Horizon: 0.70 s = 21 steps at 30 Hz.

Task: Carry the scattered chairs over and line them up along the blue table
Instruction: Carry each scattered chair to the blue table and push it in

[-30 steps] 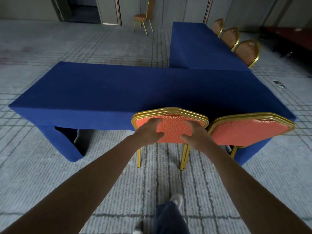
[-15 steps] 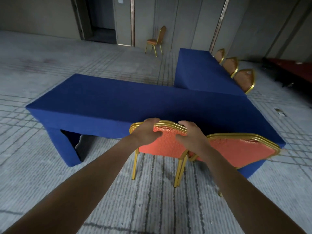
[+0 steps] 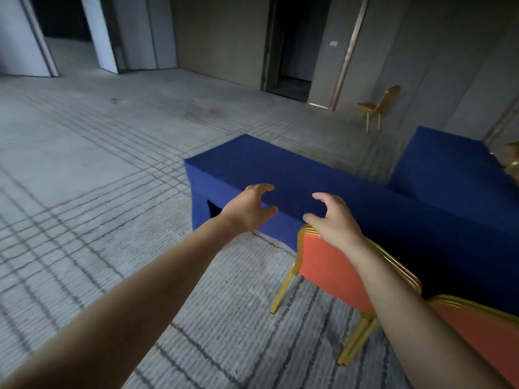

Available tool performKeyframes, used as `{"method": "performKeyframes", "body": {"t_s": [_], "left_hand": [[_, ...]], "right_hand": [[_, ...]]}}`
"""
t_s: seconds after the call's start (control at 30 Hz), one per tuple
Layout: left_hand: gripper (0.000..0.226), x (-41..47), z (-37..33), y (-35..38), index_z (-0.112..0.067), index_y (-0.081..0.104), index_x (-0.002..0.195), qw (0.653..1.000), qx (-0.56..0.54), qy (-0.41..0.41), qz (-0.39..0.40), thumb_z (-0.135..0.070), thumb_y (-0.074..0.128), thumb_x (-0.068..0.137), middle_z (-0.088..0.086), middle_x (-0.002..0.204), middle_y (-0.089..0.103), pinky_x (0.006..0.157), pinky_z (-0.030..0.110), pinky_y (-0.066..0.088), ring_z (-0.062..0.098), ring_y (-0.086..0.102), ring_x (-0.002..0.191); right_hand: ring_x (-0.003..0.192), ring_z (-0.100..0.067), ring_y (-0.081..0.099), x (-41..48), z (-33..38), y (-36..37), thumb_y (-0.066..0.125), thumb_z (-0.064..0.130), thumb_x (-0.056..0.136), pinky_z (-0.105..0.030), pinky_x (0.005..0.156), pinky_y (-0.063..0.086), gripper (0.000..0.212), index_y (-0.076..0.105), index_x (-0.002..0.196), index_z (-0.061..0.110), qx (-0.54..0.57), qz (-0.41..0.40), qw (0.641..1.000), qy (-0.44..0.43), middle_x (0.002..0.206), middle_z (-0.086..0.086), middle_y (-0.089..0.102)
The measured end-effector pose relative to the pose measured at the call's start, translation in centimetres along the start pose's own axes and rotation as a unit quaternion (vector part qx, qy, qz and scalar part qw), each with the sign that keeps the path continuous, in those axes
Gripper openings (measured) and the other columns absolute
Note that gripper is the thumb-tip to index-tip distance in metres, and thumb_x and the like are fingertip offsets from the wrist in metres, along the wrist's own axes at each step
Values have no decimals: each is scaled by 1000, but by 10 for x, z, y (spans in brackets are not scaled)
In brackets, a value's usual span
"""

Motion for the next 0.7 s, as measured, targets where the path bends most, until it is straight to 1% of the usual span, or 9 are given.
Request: {"method": "performKeyframes", "body": {"t_s": [0.07, 0.17, 0.23, 0.33, 0.4, 0.6, 0.7], "left_hand": [[61, 0, 24, -23, -23, 34, 147, 1000, 7, -18, -20, -33, 60, 93, 5, 150, 36, 103, 35, 42, 20, 50, 125], [61, 4, 68, -64, -22, 35, 146, 998, 15, -29, -48, -33, 61, 92, 5, 150, 37, 106, 35, 39, 20, 44, 132], [60, 9, 99, -95, -21, 36, 146, 997, 18, -33, -64, -32, 60, 93, 4, 150, 38, 107, 36, 39, 20, 43, 133], [57, 21, 147, -147, -20, 40, 144, 995, 24, -41, -86, -29, 62, 92, 4, 146, 43, 104, 38, 42, 22, 51, 125], [55, 31, 181, -185, -19, 43, 141, 994, 19, -43, -101, -27, 64, 90, 4, 142, 48, 103, 39, 44, 22, 52, 123], [49, 59, 269, -272, -16, 50, 136, 989, 22, -28, -145, -21, 64, 90, 4, 137, 52, 100, 37, 46, 20, 56, 120], [44, 81, 307, -302, -14, 53, 132, 985, -6, -26, -172, -18, 66, 89, 5, 133, 54, 98, 37, 48, 21, 57, 118]], "right_hand": [[130, -17, 42, 12, 29, 21, 62, 29, 87, -35, 98, 42, 54, 45, 139, 25, -1, 15, 1000, -24, 143, 5, 39], [131, -15, 41, 37, 74, 60, 62, 31, 89, -35, 98, 43, 55, 43, 140, 26, 0, 39, 997, -61, 145, 7, 37], [133, -15, 39, 55, 105, 88, 61, 32, 90, -34, 98, 43, 55, 41, 141, 26, 9, 51, 996, -79, 148, 8, 35], [134, -13, 38, 84, 155, 131, 61, 31, 90, -32, 98, 42, 57, 40, 142, 27, 28, 53, 993, -100, 149, 9, 34], [133, -12, 39, 105, 189, 161, 60, 32, 90, -31, 97, 42, 56, 40, 142, 27, 35, 51, 991, -115, 149, 11, 34], [132, -13, 40, 170, 267, 235, 59, 33, 89, -35, 98, 45, 56, 42, 141, 26, 34, 31, 992, -116, 147, 9, 38], [132, -15, 40, 203, 294, 262, 60, 33, 89, -38, 101, 45, 55, 43, 141, 25, 21, 36, 993, -107, 147, 7, 39]]}}
Point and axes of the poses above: each hand's wrist, its own x-axis towards the middle knuckle, its own y-axis out of the palm, z = x × y, the point moved 3 cm from there along x, towards the middle knuckle
